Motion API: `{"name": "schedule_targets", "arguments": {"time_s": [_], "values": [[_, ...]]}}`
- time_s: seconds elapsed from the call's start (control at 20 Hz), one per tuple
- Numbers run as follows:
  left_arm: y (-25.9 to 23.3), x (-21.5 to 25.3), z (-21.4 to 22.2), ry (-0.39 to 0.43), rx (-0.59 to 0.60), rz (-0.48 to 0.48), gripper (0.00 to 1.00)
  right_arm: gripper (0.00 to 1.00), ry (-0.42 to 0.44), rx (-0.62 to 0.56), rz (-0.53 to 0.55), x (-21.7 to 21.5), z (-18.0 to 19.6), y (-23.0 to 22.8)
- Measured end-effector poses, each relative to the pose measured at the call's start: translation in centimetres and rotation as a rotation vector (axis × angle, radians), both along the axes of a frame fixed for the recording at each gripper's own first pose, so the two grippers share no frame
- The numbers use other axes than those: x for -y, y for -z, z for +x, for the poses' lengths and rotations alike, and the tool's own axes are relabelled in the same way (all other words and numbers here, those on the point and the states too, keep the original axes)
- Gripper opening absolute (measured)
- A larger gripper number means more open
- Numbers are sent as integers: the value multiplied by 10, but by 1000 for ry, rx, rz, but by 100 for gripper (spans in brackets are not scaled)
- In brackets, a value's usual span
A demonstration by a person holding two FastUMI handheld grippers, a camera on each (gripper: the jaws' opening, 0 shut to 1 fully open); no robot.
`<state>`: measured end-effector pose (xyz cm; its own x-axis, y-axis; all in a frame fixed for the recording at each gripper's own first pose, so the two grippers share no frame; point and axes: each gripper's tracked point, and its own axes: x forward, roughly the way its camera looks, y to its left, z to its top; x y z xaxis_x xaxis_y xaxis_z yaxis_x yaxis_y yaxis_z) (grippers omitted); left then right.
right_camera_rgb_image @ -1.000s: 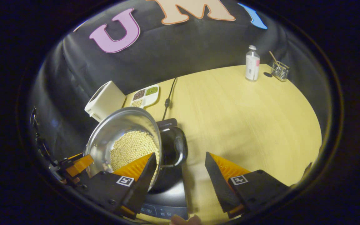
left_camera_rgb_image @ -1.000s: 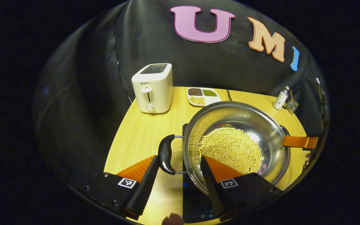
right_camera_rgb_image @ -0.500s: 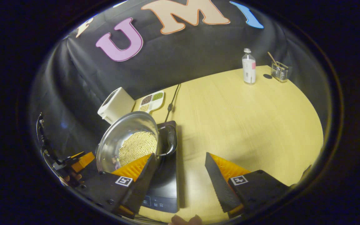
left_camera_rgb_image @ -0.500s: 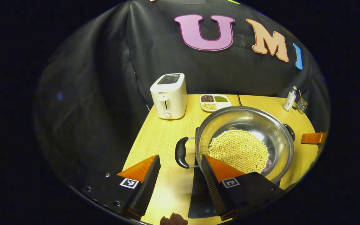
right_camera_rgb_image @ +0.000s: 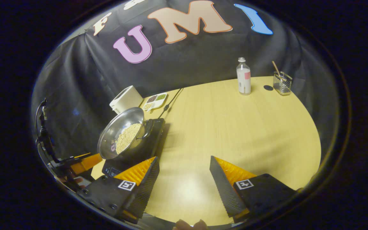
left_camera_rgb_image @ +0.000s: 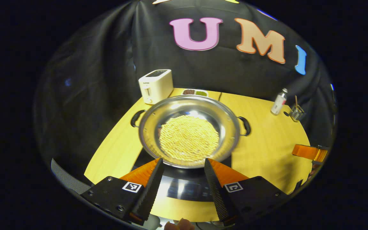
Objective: First push the handle of the pot to place it horizontally, then grasp the pot with both hands and set it on the induction cooktop.
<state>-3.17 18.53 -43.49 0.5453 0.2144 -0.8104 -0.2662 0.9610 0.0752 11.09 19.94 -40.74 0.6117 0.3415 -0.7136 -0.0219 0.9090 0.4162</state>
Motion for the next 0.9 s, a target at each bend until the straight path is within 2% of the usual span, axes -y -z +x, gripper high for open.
{"name": "schedule_targets", "arguments": {"time_s": [0.05,0.15,0.3,0.45,0.55,0.65,0.85,0.9], "values": [[-4,22,1,32,3,-13,82,94,4,22,8,9,1,-9],[-17,50,11,85,11,-4,79,93,13,71,-5,27,3,-21],[-45,82,38,129,74,-26,81,94,44,114,-7,47,6,-46],[-79,98,60,133,166,-44,81,92,66,196,-33,69,16,-83],[-110,112,69,127,245,-99,81,93,113,271,-27,77,22,-124],[-148,113,83,139,360,-111,82,92,157,365,-38,87,28,-171],[-224,105,84,119,531,-129,84,92,150,493,-101,77,18,-234],[-239,101,80,113,562,-137,80,96,154,523,-115,74,15,-250]]}}
